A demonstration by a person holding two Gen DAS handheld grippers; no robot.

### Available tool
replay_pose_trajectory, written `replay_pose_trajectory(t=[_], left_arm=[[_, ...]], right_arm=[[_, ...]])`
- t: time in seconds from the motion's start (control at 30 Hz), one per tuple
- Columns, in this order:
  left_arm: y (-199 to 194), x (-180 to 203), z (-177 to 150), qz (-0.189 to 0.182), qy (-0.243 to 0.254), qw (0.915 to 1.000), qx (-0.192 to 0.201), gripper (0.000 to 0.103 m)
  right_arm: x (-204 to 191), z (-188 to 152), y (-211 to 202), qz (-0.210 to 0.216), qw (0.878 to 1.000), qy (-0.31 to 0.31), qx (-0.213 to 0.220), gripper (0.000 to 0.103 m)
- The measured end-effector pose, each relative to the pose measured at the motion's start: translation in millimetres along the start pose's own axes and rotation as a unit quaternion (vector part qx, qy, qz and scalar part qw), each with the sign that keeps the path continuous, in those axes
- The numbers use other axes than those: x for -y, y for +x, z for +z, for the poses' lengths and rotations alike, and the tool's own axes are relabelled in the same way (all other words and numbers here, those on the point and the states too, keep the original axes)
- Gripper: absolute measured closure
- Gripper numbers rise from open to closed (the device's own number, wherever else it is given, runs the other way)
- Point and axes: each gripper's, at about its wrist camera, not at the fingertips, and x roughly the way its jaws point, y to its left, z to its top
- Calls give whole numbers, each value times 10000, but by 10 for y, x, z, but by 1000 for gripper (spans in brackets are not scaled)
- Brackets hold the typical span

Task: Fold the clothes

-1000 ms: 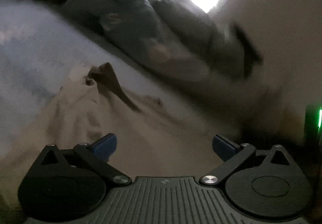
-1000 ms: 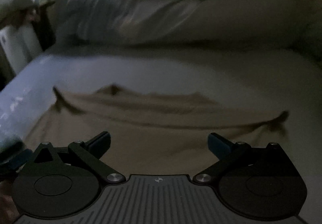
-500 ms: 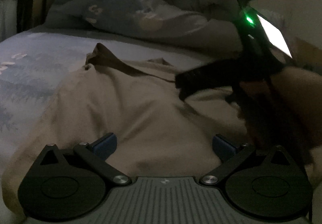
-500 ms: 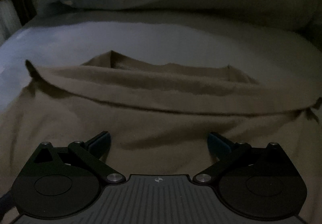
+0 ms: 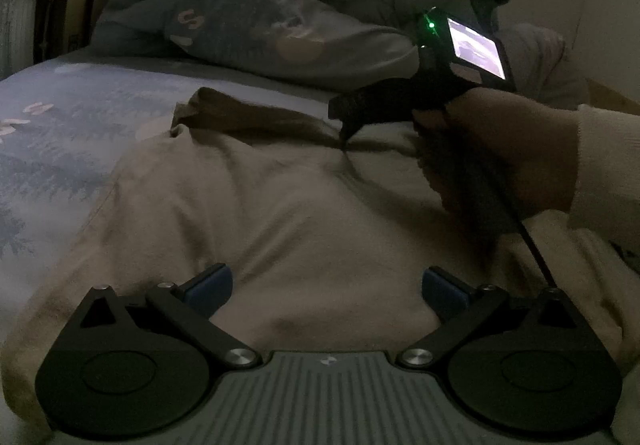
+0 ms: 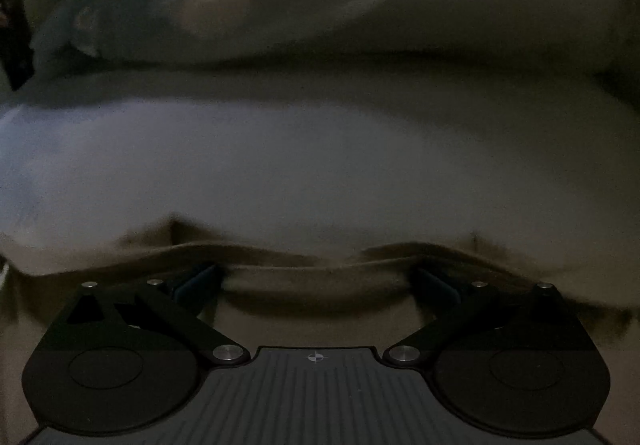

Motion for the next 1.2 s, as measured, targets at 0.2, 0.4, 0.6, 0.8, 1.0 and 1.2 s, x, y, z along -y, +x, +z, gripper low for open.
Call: replay_pose_trajectory(t=[0.2,0.4,0.6,0.8,1.0,1.2], left_arm=[[-3,-18,26,-26,-93,9999,-39,0],[8,-12,41,9,-125,9999,-49,0],[23,22,17,83,8,10000,-24,0],[31,24,0,109,7,9999,23,0],[45,2,0,80,-34,10000,48,0],[47,2,-10,69,-43,9999,83,0]], right_arm=[[229,175,132,-319,9971,390,575,0],[373,321,-259,128,9935,888,694,0],[-386,110,-474,1670,9837,78,-659,0],[-1156,16,-232,1287,9800,-1008,-1132,0],[-1375,-14,34,782,9841,-1418,-730,0],[-1271,99,278,826,9906,-1038,-345,0]])
